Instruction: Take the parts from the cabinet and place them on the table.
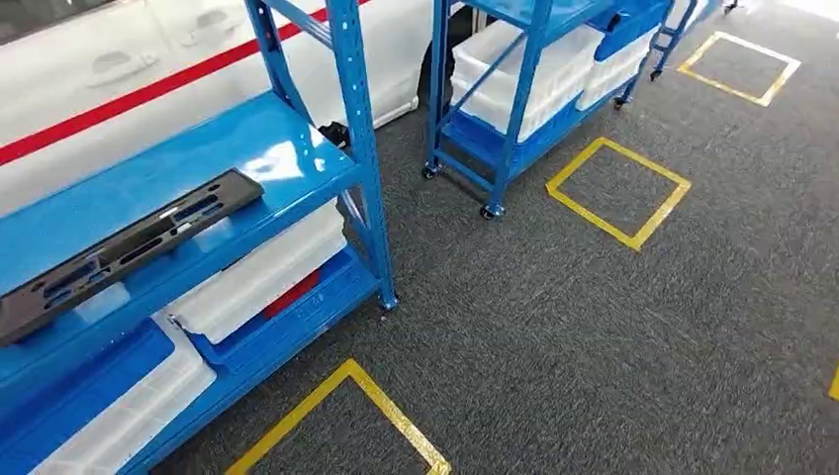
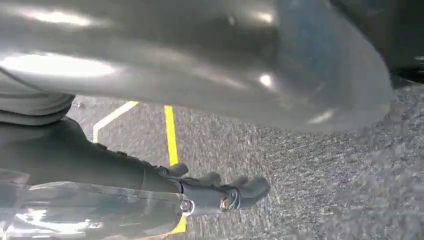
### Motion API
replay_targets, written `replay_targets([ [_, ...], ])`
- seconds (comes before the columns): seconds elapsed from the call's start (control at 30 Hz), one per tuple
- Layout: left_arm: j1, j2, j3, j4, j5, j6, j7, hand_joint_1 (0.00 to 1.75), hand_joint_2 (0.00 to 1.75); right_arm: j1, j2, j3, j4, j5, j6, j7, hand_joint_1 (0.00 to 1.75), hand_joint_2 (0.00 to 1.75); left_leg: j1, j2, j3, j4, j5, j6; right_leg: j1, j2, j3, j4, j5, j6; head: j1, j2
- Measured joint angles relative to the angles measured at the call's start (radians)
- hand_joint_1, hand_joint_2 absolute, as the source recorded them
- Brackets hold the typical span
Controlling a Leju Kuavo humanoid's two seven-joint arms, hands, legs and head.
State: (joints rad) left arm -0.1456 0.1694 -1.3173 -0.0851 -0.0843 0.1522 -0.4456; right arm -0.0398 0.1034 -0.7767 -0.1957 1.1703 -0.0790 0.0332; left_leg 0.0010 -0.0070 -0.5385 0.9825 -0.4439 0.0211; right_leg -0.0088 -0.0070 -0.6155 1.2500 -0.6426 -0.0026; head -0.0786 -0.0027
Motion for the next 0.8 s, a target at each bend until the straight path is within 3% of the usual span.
replay_targets([
  [0.03,0.001,-0.003,0.003,0.000,0.000,0.000,0.003,0.00,0.00,0.002,-0.003,0.001,0.000,0.003,0.000,0.000,0.00,0.00,0.000,-0.013,-0.001,0.002,0.000,0.000,-0.003,0.002,-0.031,0.059,-0.014,0.004,0.000,0.000],
  [0.07,0.004,-0.006,0.004,0.000,0.000,0.000,0.006,0.00,0.00,0.003,-0.007,0.002,0.000,0.005,0.000,0.000,0.00,0.00,0.002,-0.027,-0.001,0.005,0.000,-0.001,-0.006,0.002,-0.041,0.071,-0.001,0.008,0.000,0.000],
  [0.13,0.005,-0.010,0.007,0.000,-0.001,0.000,0.006,0.00,0.00,0.004,-0.013,0.005,0.000,0.010,0.001,0.000,0.00,0.00,0.007,-0.056,-0.001,0.013,-0.004,-0.007,-0.012,0.007,0.001,-0.034,0.082,0.012,0.000,0.000],
  [0.17,0.005,-0.012,0.010,0.000,-0.001,0.000,0.006,0.00,0.00,0.004,-0.015,0.006,0.000,0.010,0.001,-0.001,0.00,0.00,0.010,-0.070,-0.001,0.020,-0.008,-0.013,-0.016,0.023,0.038,-0.121,0.131,0.015,0.000,0.000],
  [0.2,0.005,-0.012,0.014,0.000,0.000,0.000,0.006,0.00,0.00,0.006,-0.015,0.006,0.000,0.010,0.001,-0.002,0.00,0.00,0.012,-0.081,-0.008,0.031,-0.013,-0.021,-0.026,0.080,0.066,-0.193,0.148,0.019,0.000,0.000],
  [0.23,0.001,-0.012,0.017,0.000,0.000,0.000,0.005,0.00,0.00,0.006,-0.015,0.006,0.000,0.010,0.002,-0.003,0.00,0.00,0.007,-0.091,-0.019,0.044,-0.018,-0.031,-0.020,0.096,0.067,-0.200,0.138,0.015,0.000,0.000],
  [0.27,0.001,-0.012,0.018,0.000,0.000,0.000,0.004,0.00,0.00,0.004,-0.015,0.007,0.000,0.010,0.000,-0.004,0.00,0.00,0.007,-0.102,-0.022,0.042,-0.015,-0.037,-0.023,0.081,0.063,-0.196,0.140,0.008,0.000,0.000],
  [0.33,0.004,-0.012,0.019,0.000,0.000,0.000,0.002,0.00,0.00,-0.001,-0.017,0.007,0.000,0.011,0.000,-0.006,0.00,0.00,0.014,-0.121,-0.030,0.033,-0.009,-0.050,-0.013,0.061,0.064,-0.196,0.141,-0.005,0.000,0.000],
  [0.37,0.006,-0.011,0.019,0.000,0.000,0.000,0.001,0.00,0.00,-0.002,-0.017,0.007,0.000,0.011,0.000,-0.007,0.00,0.00,0.015,-0.124,-0.031,0.037,-0.011,-0.055,-0.020,0.049,0.065,-0.203,0.144,-0.014,0.000,0.000],
  [0.4,0.008,-0.013,0.019,0.000,0.000,0.000,-0.001,0.00,0.00,-0.002,-0.018,0.007,0.000,0.011,-0.001,-0.008,0.00,0.00,0.013,-0.068,-0.033,0.052,-0.020,-0.057,-0.020,0.036,0.067,-0.207,0.146,-0.022,0.000,0.000],
  [0.43,0.006,-0.013,0.019,0.000,-0.002,0.000,-0.003,0.00,0.00,-0.001,-0.018,0.007,0.000,0.011,-0.002,-0.009,0.00,0.00,0.010,-0.024,-0.053,0.091,-0.049,-0.059,-0.017,0.025,0.068,-0.208,0.145,-0.028,0.000,0.000],
  [0.5,-0.003,-0.013,0.019,0.000,-0.002,0.000,-0.006,0.00,0.00,0.002,-0.018,0.008,0.000,0.013,-0.002,-0.011,0.00,0.00,0.012,-0.003,-0.128,0.250,-0.129,-0.065,-0.011,-0.007,0.067,-0.208,0.143,-0.033,0.000,0.000],
  [0.53,-0.002,-0.014,0.019,0.000,-0.002,0.000,-0.007,0.00,0.00,0.003,-0.018,0.008,0.000,0.013,-0.002,-0.012,0.00,0.00,0.012,-0.002,-0.162,0.322,-0.154,-0.066,-0.010,-0.022,0.067,-0.208,0.141,-0.035,0.000,0.000],
  [0.57,0.001,-0.015,0.019,0.000,-0.002,-0.001,-0.007,0.00,0.00,0.003,-0.018,0.008,0.000,0.013,-0.002,-0.012,0.00,0.00,0.012,-0.001,-0.176,0.352,-0.155,-0.066,-0.008,-0.035,0.068,-0.208,0.140,-0.036,0.000,0.000],
  [0.6,0.004,-0.015,0.019,0.000,-0.002,-0.002,-0.007,0.00,0.00,0.003,-0.018,0.007,0.000,0.013,-0.002,-0.012,0.00,0.00,0.012,0.000,-0.166,0.330,-0.131,-0.064,-0.006,-0.047,0.069,-0.208,0.138,-0.036,0.000,0.000],
  [0.67,0.004,-0.014,0.019,0.000,-0.002,-0.002,-0.007,0.00,0.00,0.000,-0.018,0.007,0.000,0.013,-0.002,-0.012,0.00,0.00,0.009,0.010,-0.087,0.178,-0.048,-0.053,-0.003,-0.070,0.077,-0.208,0.133,-0.034,0.000,0.000],
  [0.7,0.003,-0.014,0.019,0.000,-0.002,-0.002,-0.007,0.00,0.00,-0.001,-0.018,0.007,0.000,0.013,-0.002,-0.012,0.00,0.00,0.003,0.047,-0.033,0.077,-0.008,-0.039,-0.001,-0.081,0.083,-0.208,0.130,-0.032,0.000,0.000],
  [0.73,-0.001,-0.014,0.019,0.000,-0.002,-0.002,-0.007,0.00,0.00,0.000,-0.018,0.007,0.000,0.013,-0.002,-0.012,0.00,0.00,-0.008,0.093,-0.021,0.048,-0.028,-0.028,0.001,-0.092,0.086,-0.209,0.127,-0.028,0.000,0.000],
  [0.8,-0.002,-0.014,0.019,0.000,-0.002,-0.002,-0.008,0.00,0.00,-0.003,-0.018,0.008,0.000,0.012,-0.002,-0.013,0.00,0.00,-0.015,0.073,-0.024,0.041,-0.021,-0.022,0.000,-0.110,0.090,-0.211,0.124,-0.017,0.000,0.000],
])
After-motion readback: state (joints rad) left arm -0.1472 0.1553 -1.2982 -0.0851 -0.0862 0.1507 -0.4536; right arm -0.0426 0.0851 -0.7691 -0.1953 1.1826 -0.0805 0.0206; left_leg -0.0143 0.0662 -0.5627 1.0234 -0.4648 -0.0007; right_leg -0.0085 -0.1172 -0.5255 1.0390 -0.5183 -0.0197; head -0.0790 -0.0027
